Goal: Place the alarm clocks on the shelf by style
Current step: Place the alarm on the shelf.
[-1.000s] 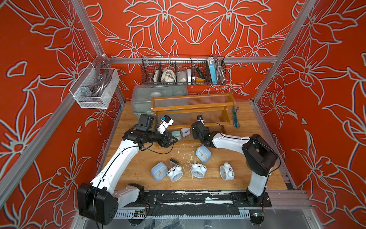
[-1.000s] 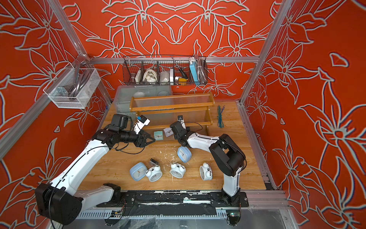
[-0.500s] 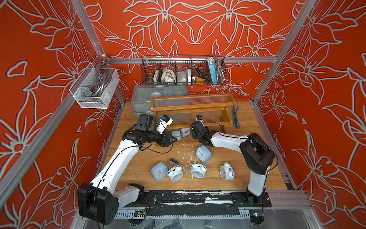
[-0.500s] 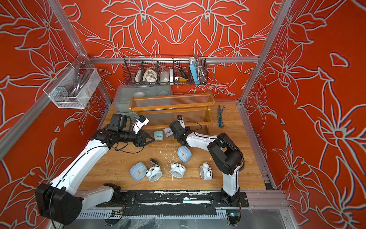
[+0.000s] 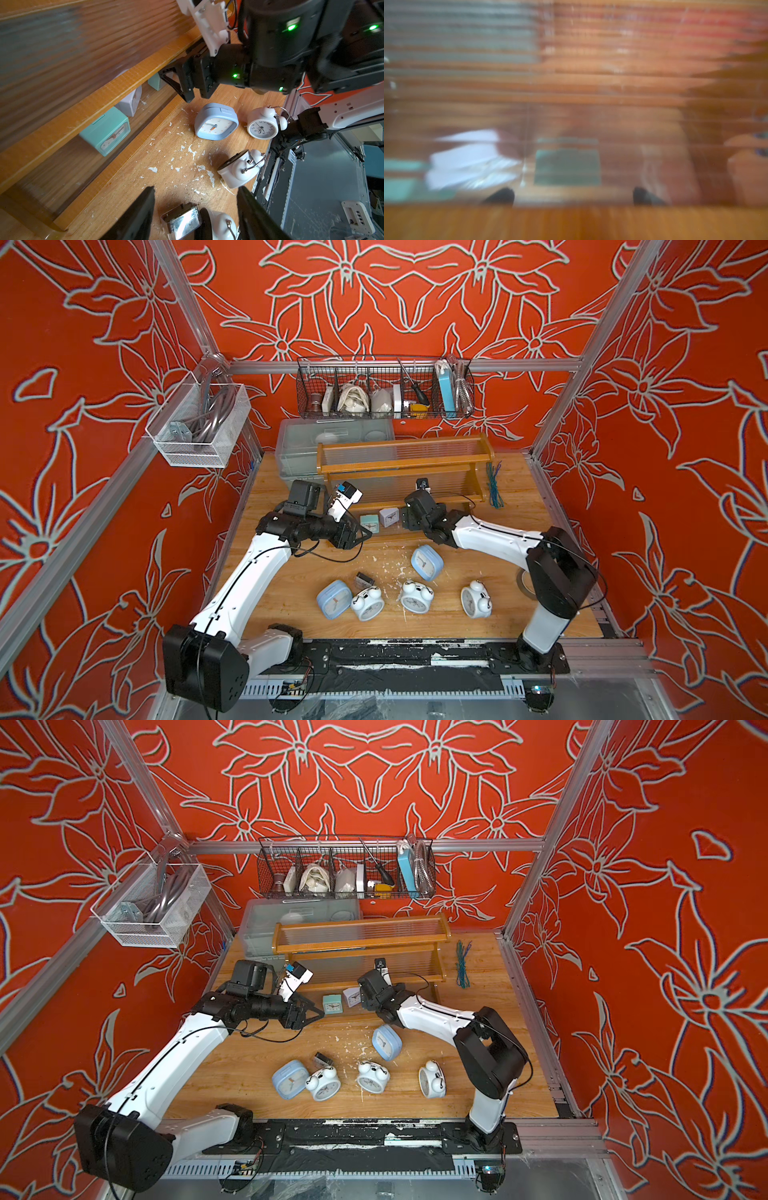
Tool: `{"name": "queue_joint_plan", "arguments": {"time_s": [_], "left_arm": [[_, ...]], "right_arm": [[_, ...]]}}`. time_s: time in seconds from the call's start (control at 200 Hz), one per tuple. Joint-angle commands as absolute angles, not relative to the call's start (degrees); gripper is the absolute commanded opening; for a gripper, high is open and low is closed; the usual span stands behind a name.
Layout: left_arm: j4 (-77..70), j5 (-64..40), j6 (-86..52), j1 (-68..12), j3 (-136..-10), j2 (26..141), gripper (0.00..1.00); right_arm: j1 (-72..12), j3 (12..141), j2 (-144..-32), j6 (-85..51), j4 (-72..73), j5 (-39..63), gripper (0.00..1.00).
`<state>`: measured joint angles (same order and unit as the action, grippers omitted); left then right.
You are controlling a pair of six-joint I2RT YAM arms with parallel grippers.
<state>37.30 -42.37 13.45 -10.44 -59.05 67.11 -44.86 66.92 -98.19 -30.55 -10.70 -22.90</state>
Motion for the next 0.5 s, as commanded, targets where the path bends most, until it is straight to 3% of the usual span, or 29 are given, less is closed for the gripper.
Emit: {"name": "queue_joint_plan", "arguments": {"time_s": [0.0,0.495], "left_arm": [[39.11,-43.38,15.73,-10.02,-58.49,66.31,0.65],[50.31,-43.27,28.61,-10.19,-60.39,68.01,0.67]], "right_arm": [[-44.81,66.88,-92.44,-30.39,-15.52,-19.4,0.94],[-43.76,62.07,-78.37,-18.81,-30.54,5.92,0.89]]}}
